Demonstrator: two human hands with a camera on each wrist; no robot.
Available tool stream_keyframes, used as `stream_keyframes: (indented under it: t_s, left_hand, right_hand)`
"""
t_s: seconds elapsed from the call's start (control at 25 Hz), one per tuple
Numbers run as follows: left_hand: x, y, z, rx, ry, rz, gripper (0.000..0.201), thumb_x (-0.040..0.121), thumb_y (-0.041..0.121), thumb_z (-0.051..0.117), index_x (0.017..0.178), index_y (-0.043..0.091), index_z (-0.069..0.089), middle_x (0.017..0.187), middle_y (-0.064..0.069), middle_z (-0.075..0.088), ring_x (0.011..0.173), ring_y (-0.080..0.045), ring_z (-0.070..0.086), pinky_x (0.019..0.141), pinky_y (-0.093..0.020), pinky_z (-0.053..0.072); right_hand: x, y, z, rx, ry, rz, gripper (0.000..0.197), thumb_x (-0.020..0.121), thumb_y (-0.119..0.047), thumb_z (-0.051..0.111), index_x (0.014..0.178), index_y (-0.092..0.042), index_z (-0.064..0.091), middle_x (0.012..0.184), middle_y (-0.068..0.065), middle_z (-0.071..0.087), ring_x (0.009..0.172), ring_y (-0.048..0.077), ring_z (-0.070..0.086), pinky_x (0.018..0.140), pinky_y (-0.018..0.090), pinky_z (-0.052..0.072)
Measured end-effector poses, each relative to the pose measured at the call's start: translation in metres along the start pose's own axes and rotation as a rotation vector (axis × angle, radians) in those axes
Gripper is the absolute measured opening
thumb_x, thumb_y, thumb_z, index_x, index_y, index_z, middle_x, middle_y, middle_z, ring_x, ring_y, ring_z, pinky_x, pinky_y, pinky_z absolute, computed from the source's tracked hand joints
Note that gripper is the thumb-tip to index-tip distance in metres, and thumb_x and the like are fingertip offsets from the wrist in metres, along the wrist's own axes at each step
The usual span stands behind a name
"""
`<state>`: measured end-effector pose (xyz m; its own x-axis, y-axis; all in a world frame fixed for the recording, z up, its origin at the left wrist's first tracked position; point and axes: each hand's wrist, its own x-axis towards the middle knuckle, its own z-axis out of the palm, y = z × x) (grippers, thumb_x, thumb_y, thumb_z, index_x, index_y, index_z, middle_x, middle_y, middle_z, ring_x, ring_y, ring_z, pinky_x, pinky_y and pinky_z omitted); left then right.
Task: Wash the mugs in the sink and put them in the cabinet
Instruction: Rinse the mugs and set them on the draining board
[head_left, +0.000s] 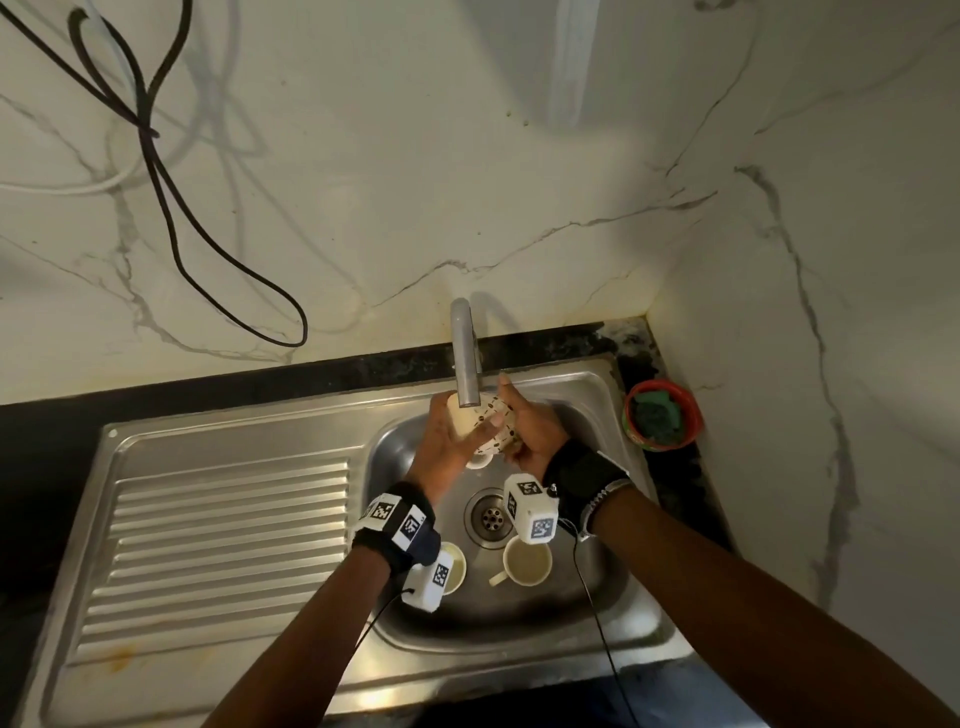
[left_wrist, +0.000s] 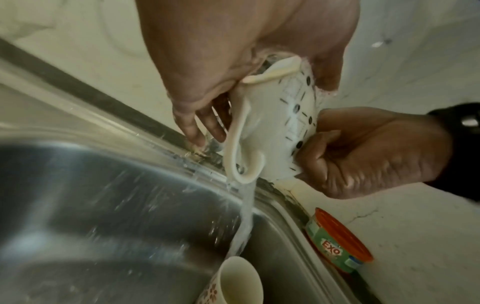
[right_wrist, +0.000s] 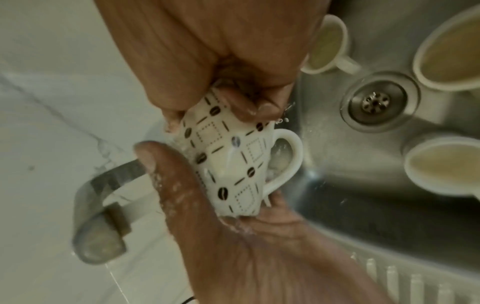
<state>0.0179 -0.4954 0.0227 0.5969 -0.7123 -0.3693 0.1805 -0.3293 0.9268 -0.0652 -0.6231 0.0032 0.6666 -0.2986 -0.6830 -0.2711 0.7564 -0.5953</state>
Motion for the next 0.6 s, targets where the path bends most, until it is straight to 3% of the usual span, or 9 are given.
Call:
stream_keyframes:
  t_s: [0.08, 0.12, 0.2, 0.28, 0.36, 0.44, 0.48, 0.52, 0.6]
  left_hand:
    - [0.006, -0.001, -0.002, 0.047, 0.033, 0.019, 0.052, 0.094, 0.034, 0.073, 0.135, 0.023, 0.042, 0.114, 0.005, 0.064, 0.099, -0.009, 0.067, 0.068, -0.015, 0.055]
    - [0.008, 0.0, -0.004, 0.062, 0.084, -0.001, 0.047, 0.096, 0.039, 0.07, 0.133, 0.025, 0.046, 0.115, -0.001, 0.067, 0.097, -0.016, 0.069, 0.069, -0.023, 0.058]
    - [0.012, 0.002, -0.006, -0.114, 0.177, -0.18, 0.033, 0.102, 0.044, 0.058, 0.122, 0.019, 0.059, 0.108, -0.012, 0.072, 0.081, -0.022, 0.07, 0.067, -0.032, 0.057]
    - [0.011, 0.008, -0.008, -0.433, 0.136, -0.429, 0.047, 0.102, 0.053, 0.052, 0.111, 0.01, 0.068, 0.089, -0.016, 0.073, 0.065, -0.024, 0.068, 0.059, -0.033, 0.056]
    - [0.007, 0.006, -0.012, -0.641, 0.102, -0.539, 0.052, 0.099, 0.054, 0.056, 0.116, 0.006, 0.069, 0.093, -0.019, 0.075, 0.073, -0.029, 0.073, 0.061, -0.037, 0.061]
    - [0.001, -0.003, -0.016, -0.612, 0.088, -0.524, 0.056, 0.093, 0.055, 0.066, 0.126, 0.01, 0.067, 0.111, -0.021, 0.075, 0.095, -0.034, 0.074, 0.085, -0.047, 0.062]
    - [-0.003, -0.006, -0.017, -0.497, 0.082, -0.483, 0.055, 0.091, 0.055, 0.069, 0.126, 0.013, 0.067, 0.115, -0.019, 0.075, 0.102, -0.034, 0.073, 0.094, -0.048, 0.059]
    - [-0.008, -0.008, -0.018, -0.382, 0.064, -0.434, 0.052, 0.089, 0.055, 0.072, 0.125, 0.018, 0.066, 0.118, -0.016, 0.075, 0.106, -0.032, 0.073, 0.098, -0.048, 0.057]
    - [-0.01, -0.015, -0.018, -0.178, 0.039, -0.308, 0.057, 0.083, 0.053, 0.08, 0.129, 0.026, 0.061, 0.125, -0.008, 0.071, 0.112, -0.025, 0.07, 0.095, -0.045, 0.057]
  right_hand:
    - [-0.006, -0.001, 0.004, 0.071, -0.038, 0.066, 0.06, 0.101, -0.061, 0.051, 0.115, -0.006, 0.069, 0.077, 0.007, 0.072, 0.058, 0.014, 0.066, 0.044, 0.022, 0.05]
    - [-0.007, -0.002, 0.005, 0.101, -0.071, 0.078, 0.053, 0.099, -0.057, 0.055, 0.115, -0.008, 0.069, 0.082, 0.008, 0.073, 0.062, 0.014, 0.066, 0.046, 0.021, 0.05]
    - [-0.009, -0.003, 0.01, 0.051, -0.174, 0.04, 0.045, 0.097, -0.04, 0.066, 0.126, -0.006, 0.066, 0.105, 0.016, 0.073, 0.08, 0.019, 0.07, 0.057, 0.022, 0.056]
    - [-0.003, 0.004, 0.012, -0.248, -0.231, -0.071, 0.039, 0.1, -0.026, 0.068, 0.133, -0.007, 0.062, 0.121, 0.019, 0.072, 0.095, 0.024, 0.073, 0.069, 0.028, 0.061]
    - [-0.004, 0.01, 0.015, -0.524, -0.168, -0.174, 0.037, 0.099, -0.036, 0.068, 0.129, -0.014, 0.063, 0.117, 0.012, 0.075, 0.101, 0.025, 0.074, 0.078, 0.037, 0.063]
    - [-0.004, 0.01, 0.014, -0.474, -0.014, -0.202, 0.034, 0.102, -0.042, 0.063, 0.123, -0.015, 0.065, 0.115, 0.012, 0.074, 0.104, 0.028, 0.073, 0.086, 0.042, 0.062]
    - [-0.002, 0.01, 0.01, -0.298, 0.043, -0.15, 0.037, 0.104, -0.043, 0.059, 0.123, -0.013, 0.066, 0.11, 0.012, 0.075, 0.097, 0.027, 0.074, 0.08, 0.039, 0.063]
    - [-0.001, 0.01, 0.005, -0.09, 0.059, -0.081, 0.043, 0.105, -0.045, 0.056, 0.127, -0.009, 0.065, 0.1, 0.012, 0.075, 0.081, 0.024, 0.076, 0.067, 0.034, 0.063]
    - [-0.001, 0.014, -0.003, 0.212, 0.032, 0.04, 0.056, 0.107, -0.048, 0.05, 0.136, -0.001, 0.059, 0.075, 0.008, 0.07, 0.049, 0.016, 0.065, 0.039, 0.024, 0.049]
